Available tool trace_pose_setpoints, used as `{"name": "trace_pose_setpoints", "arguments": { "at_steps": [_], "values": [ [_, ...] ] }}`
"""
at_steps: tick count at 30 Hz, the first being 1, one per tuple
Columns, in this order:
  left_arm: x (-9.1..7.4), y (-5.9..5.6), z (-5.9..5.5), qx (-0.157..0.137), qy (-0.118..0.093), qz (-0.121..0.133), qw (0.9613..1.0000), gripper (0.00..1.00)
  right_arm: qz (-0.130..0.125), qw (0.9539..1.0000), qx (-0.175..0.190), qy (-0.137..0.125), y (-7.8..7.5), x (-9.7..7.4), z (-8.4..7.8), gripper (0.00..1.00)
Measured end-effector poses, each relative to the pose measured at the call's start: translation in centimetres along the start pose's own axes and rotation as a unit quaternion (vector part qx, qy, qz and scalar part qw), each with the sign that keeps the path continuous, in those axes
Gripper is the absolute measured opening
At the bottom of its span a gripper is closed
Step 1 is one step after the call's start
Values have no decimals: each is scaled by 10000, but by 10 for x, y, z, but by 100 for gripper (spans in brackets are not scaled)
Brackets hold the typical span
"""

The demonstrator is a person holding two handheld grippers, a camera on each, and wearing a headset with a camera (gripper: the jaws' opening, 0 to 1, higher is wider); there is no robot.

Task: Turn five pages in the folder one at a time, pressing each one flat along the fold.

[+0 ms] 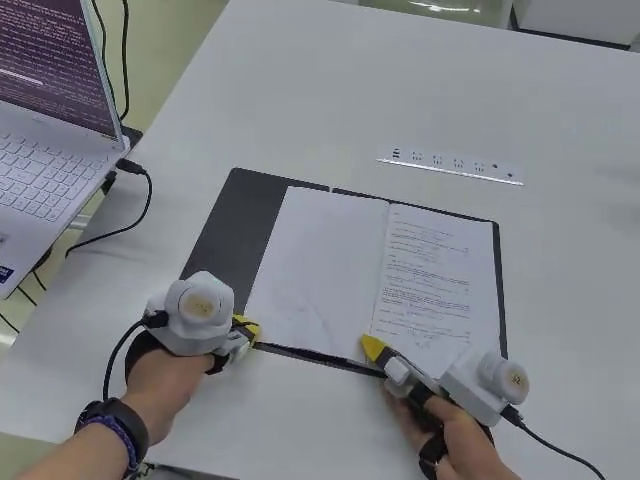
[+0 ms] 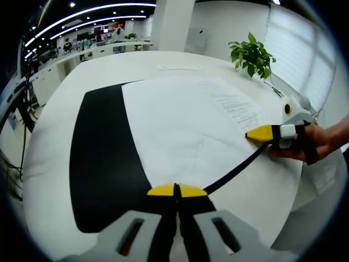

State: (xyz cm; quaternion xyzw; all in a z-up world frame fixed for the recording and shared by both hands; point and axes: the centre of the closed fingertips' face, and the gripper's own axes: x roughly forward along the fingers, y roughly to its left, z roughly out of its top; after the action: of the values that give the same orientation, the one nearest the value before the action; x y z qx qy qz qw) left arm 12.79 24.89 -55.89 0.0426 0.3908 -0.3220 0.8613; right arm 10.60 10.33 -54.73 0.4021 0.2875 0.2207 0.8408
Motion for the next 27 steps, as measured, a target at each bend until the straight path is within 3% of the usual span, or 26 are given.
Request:
{"name": "trace_pose_setpoints", "arguments": {
  "at_steps": [6,10,14,22,27],
  "values": [
    [0,0,0,-23,9,17,10000,0,-25,9998,40,179,1,-5,-8,0],
    [-1,0,0,-117,-63,129,9998,0,-150,9992,371,4,0,-7,-10,0],
    [-1,0,0,-120,-99,247,9996,0,-264,9986,445,-67,-1,-7,-10,0],
    [-1,1,0,-236,-38,420,9988,0,-355,9981,510,45,-1,-6,-9,0],
    [-1,0,0,-395,-2,365,9986,0,-352,9976,587,106,-1,-8,-7,0]
  ]
}}
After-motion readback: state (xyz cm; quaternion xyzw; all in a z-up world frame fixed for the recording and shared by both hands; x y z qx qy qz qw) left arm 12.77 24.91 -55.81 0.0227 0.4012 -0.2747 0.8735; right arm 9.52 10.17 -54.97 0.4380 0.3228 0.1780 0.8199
